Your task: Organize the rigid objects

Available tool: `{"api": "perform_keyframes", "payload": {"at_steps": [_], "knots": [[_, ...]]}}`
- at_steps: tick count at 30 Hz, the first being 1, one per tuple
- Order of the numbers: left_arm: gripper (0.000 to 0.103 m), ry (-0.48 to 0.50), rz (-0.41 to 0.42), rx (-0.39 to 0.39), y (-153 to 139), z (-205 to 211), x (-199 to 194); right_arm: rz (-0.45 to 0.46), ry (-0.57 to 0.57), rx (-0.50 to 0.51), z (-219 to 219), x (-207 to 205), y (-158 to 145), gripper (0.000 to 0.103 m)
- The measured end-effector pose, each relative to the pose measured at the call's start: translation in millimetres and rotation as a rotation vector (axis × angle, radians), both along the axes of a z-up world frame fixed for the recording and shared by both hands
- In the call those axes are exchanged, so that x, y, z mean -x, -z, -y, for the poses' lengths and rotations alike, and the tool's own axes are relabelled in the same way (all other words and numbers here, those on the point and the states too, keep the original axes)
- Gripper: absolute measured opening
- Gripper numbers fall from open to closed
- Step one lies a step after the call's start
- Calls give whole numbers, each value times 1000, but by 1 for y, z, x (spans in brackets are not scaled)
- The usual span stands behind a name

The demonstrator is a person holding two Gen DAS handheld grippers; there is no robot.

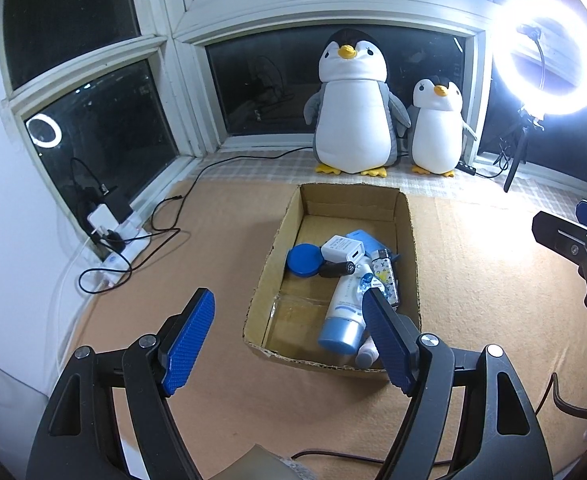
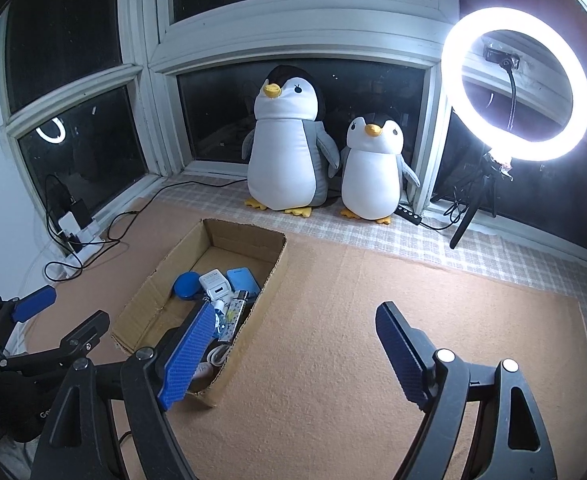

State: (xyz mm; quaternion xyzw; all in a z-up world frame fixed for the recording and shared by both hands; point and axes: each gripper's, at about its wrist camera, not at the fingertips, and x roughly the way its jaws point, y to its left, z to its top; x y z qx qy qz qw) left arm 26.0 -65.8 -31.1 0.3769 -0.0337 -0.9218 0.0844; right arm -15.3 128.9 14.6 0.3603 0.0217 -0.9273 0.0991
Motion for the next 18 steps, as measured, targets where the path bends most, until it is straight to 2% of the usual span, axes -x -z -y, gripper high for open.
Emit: {"api": "perform_keyframes", "payload": {"at_steps": [18], "knots": [[77,-3,2,1,-1,0,2,10,5,1,0,3,4,79]]}}
